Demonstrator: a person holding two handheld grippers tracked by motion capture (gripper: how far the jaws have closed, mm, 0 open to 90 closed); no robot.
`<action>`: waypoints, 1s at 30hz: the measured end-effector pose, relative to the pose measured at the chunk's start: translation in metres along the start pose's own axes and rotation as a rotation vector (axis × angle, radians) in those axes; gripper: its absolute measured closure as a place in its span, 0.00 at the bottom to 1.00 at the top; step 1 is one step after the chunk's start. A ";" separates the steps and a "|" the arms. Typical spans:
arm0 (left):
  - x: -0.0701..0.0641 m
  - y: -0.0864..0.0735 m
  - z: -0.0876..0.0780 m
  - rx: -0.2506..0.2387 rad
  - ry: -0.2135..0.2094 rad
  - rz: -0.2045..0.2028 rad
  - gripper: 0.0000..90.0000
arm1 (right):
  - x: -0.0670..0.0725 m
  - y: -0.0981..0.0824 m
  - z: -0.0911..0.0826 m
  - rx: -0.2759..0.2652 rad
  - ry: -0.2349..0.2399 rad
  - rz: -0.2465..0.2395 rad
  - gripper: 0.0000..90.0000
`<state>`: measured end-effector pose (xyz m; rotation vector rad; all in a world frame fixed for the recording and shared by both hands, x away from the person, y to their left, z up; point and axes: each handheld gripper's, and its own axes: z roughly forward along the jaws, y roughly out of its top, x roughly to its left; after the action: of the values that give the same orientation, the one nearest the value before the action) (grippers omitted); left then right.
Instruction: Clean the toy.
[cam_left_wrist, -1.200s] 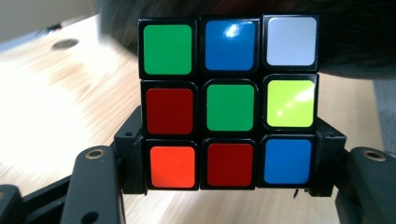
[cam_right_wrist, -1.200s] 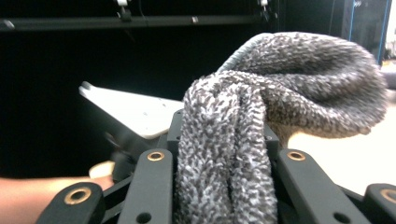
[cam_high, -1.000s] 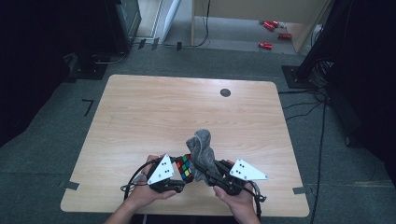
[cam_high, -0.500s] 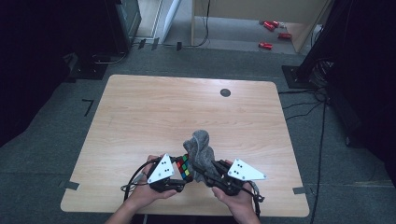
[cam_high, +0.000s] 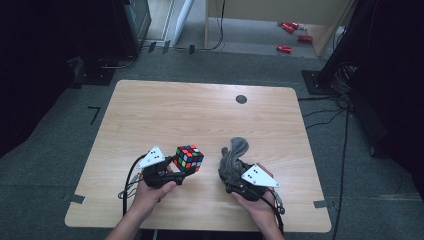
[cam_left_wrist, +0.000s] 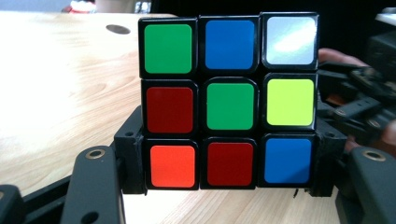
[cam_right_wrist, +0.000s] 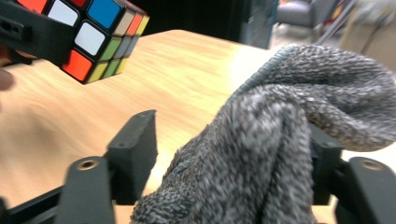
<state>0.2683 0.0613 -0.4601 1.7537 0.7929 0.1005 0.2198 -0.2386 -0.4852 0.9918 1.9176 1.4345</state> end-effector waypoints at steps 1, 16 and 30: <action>0.001 0.000 0.000 0.003 0.004 -0.005 0.38 | 0.001 0.003 -0.002 -0.004 -0.022 -0.032 0.30; -0.001 0.000 0.003 0.033 -0.048 -0.044 0.38 | 0.020 0.005 -0.001 -0.042 0.048 -0.285 0.25; -0.020 0.000 0.021 0.188 -0.251 -0.059 0.38 | 0.046 -0.003 0.007 -0.171 0.087 -0.517 0.22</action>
<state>0.2627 0.0333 -0.4605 1.8730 0.6855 -0.2371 0.1975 -0.1978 -0.4902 0.3207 1.8886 1.3152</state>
